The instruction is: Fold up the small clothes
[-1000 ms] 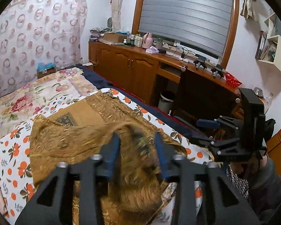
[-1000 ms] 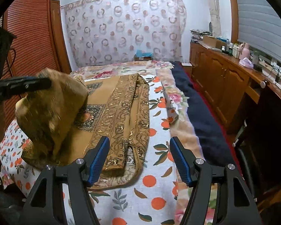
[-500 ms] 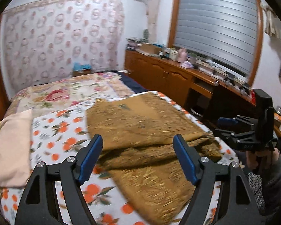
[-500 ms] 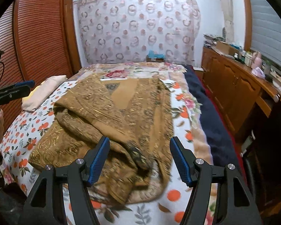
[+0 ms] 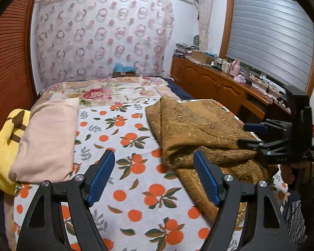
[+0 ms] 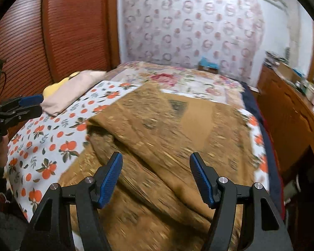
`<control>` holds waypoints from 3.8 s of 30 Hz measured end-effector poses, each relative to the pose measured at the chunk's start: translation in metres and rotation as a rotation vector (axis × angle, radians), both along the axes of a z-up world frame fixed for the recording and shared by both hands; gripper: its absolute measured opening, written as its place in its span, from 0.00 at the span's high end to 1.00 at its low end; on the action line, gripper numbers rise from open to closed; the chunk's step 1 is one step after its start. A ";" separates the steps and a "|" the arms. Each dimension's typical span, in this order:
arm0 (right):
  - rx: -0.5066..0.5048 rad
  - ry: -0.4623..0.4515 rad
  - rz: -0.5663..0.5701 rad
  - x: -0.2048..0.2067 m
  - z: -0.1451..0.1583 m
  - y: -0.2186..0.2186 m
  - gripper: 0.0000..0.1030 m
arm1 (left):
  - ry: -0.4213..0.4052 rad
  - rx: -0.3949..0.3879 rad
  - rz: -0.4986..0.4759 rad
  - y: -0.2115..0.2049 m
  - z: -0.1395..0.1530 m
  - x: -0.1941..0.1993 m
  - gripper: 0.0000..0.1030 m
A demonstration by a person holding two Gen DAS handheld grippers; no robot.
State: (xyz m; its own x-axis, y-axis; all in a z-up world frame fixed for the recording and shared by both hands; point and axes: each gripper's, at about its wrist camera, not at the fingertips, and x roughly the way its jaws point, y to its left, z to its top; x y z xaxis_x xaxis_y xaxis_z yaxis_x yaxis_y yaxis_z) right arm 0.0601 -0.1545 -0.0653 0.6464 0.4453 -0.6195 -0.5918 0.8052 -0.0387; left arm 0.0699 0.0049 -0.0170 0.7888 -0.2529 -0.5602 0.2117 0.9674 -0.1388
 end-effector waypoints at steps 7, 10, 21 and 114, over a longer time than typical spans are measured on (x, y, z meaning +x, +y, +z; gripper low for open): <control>-0.090 0.034 0.125 0.028 -0.013 0.058 0.34 | 0.009 -0.009 0.024 0.011 -0.005 0.000 0.24; -0.130 0.043 0.155 0.037 -0.018 0.074 0.34 | 0.012 -0.008 0.027 0.013 -0.007 -0.001 0.24; -0.223 0.057 0.153 0.069 -0.031 0.096 0.34 | 0.015 -0.008 0.023 0.013 -0.008 -0.002 0.24; -0.062 0.021 -0.281 -0.005 0.000 -0.156 0.93 | 0.157 0.032 -0.163 -0.076 -0.050 -0.003 0.24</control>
